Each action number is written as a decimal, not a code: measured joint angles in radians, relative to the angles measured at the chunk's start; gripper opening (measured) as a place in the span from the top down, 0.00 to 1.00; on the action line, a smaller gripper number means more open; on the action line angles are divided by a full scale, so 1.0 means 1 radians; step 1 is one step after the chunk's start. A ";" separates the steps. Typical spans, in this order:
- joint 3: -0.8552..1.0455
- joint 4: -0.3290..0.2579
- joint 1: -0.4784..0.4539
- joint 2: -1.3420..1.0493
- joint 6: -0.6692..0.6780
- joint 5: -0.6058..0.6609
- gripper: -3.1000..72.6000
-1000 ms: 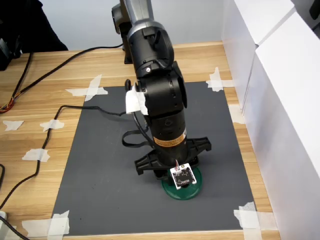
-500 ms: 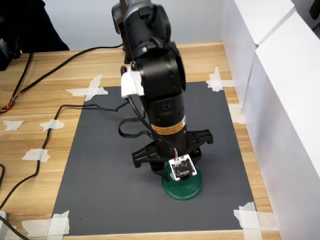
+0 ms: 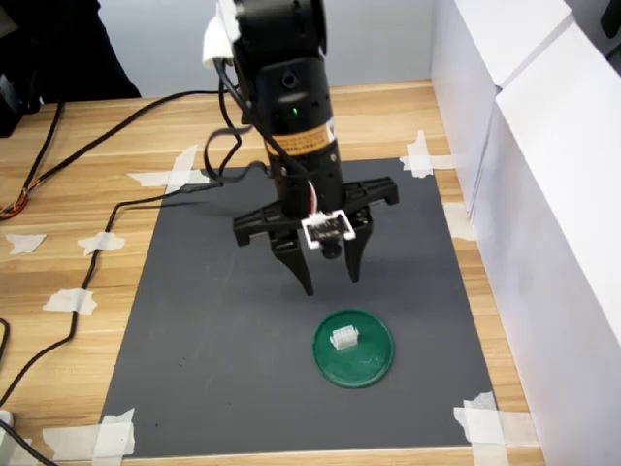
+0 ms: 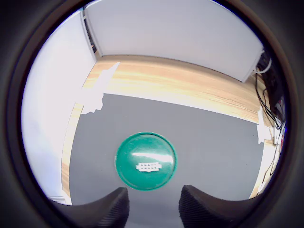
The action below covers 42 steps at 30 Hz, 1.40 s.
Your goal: Grasp a white terminal and put it on the green lid.
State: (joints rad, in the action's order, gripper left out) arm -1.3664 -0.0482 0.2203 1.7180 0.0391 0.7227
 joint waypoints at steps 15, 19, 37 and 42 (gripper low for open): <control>0.581 0.062 -0.226 -0.472 -0.006 -0.506 0.97; 0.729 0.073 -0.260 -0.627 -0.006 -0.555 0.98; 1.215 0.097 -0.270 -1.481 -0.004 -0.552 0.98; 1.259 0.097 -0.270 -1.608 -0.003 -0.528 0.98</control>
State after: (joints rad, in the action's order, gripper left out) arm -0.1073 0.0493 -0.0499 0.1104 0.0361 0.1946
